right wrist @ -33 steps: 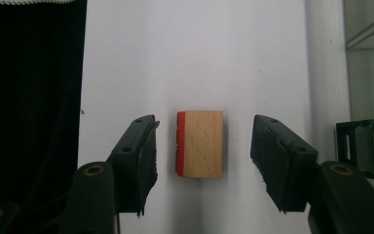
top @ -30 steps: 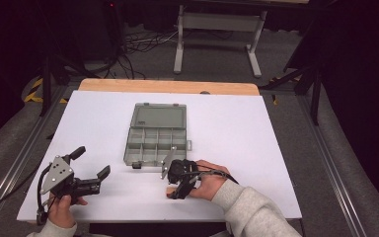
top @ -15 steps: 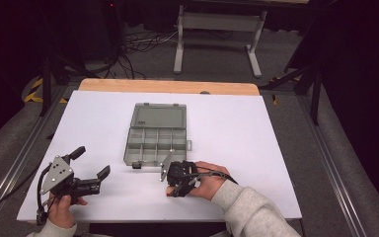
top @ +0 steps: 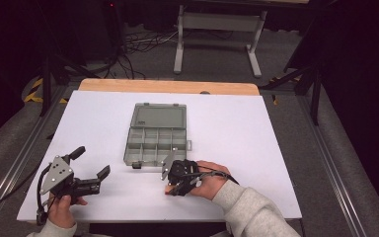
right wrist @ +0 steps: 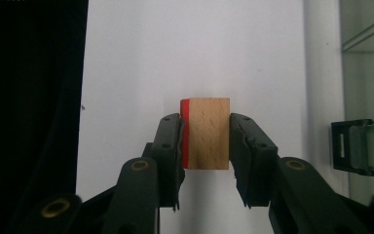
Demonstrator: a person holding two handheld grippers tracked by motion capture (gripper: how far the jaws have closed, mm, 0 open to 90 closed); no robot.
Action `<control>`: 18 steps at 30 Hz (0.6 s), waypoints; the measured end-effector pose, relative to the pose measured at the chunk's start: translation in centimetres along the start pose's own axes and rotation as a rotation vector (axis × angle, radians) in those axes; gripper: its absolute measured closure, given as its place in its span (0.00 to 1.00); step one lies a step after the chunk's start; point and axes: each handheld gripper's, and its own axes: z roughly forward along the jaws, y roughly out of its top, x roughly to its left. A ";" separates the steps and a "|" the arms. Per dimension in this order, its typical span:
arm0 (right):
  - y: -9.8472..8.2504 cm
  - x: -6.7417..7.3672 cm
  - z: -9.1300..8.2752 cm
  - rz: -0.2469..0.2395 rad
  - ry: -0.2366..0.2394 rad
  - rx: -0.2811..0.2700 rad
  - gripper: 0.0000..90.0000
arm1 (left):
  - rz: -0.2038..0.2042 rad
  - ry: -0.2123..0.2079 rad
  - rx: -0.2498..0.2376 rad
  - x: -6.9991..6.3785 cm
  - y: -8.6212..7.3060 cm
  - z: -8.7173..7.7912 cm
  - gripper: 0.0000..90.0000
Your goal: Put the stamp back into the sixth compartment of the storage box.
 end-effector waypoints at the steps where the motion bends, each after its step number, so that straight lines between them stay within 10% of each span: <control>1: 0.0 0.0 -0.2 -0.002 -0.007 -0.009 0.74 | 0.000 0.000 0.000 0.0 0.0 0.0 0.01; 18: -0.3 0.0 -3.0 0.007 -0.057 -0.196 0.73 | 0.003 0.001 -0.002 0.0 0.0 0.0 0.01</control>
